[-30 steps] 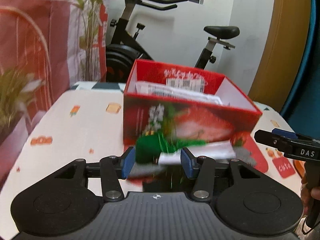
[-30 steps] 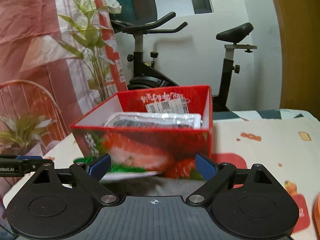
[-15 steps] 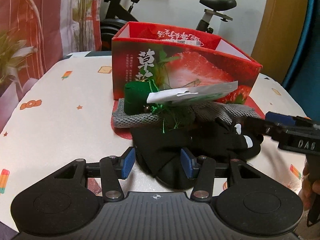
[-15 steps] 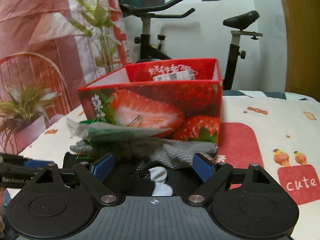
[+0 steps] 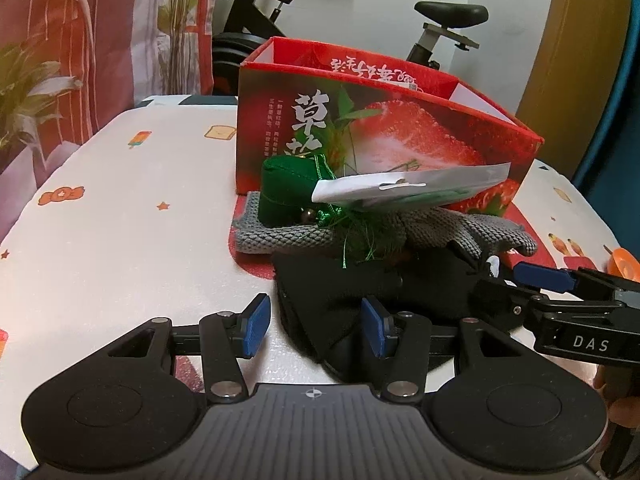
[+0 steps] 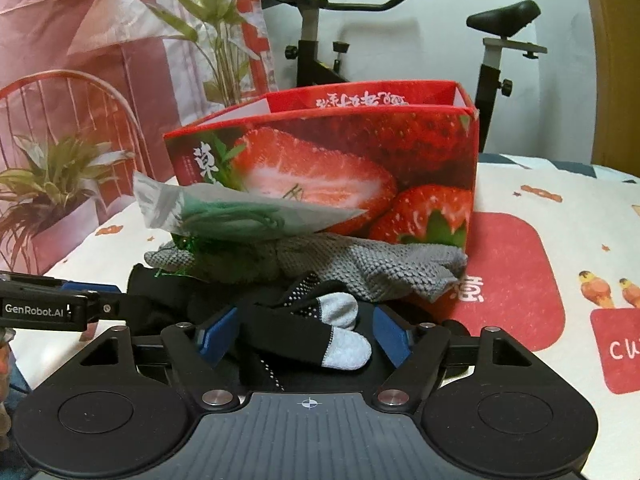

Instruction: Organize soft objects

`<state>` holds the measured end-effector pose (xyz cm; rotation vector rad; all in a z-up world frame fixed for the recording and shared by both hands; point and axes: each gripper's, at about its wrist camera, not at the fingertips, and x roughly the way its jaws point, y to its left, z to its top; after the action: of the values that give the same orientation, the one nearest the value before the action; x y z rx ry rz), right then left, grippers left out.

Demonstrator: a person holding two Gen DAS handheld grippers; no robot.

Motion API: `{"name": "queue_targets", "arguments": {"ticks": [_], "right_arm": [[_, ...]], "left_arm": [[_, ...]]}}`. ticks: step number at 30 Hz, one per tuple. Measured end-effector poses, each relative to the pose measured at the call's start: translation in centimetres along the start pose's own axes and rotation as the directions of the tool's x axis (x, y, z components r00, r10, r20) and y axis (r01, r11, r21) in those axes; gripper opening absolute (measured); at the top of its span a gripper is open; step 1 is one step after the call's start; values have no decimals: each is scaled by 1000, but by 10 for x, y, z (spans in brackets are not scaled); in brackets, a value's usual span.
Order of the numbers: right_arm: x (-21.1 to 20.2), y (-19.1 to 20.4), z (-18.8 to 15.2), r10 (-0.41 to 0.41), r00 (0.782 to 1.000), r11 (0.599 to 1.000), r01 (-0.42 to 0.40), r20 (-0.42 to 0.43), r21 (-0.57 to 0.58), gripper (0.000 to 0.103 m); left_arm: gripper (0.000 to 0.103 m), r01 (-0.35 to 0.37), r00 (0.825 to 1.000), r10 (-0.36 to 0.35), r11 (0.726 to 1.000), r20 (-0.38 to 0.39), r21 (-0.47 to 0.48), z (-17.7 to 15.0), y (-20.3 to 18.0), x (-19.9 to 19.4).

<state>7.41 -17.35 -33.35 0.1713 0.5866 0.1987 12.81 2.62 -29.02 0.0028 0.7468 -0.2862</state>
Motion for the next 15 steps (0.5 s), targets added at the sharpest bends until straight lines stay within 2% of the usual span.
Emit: {"name": "queue_targets", "arguments": {"ticks": [5, 7, 12, 15], "right_arm": [[6, -1, -3, -2, 1000, 1000, 2, -6, 7, 71], [8, 0, -3, 0, 1000, 1000, 0, -3, -2, 71], [12, 1, -6, 25, 1000, 999, -25, -11, -20, 71], [15, -2, -7, 40, 999, 999, -40, -20, -12, 64]], "left_arm": [[53, -7, 1000, 7, 1000, 11, -19, 2, -1, 8], [58, 10, 1000, -9, 999, 23, -34, 4, 0, 9], [60, 38, 999, -37, 997, 10, -66, 4, 1, 13], [64, 49, 999, -49, 994, 11, -96, 4, 5, 13]]}}
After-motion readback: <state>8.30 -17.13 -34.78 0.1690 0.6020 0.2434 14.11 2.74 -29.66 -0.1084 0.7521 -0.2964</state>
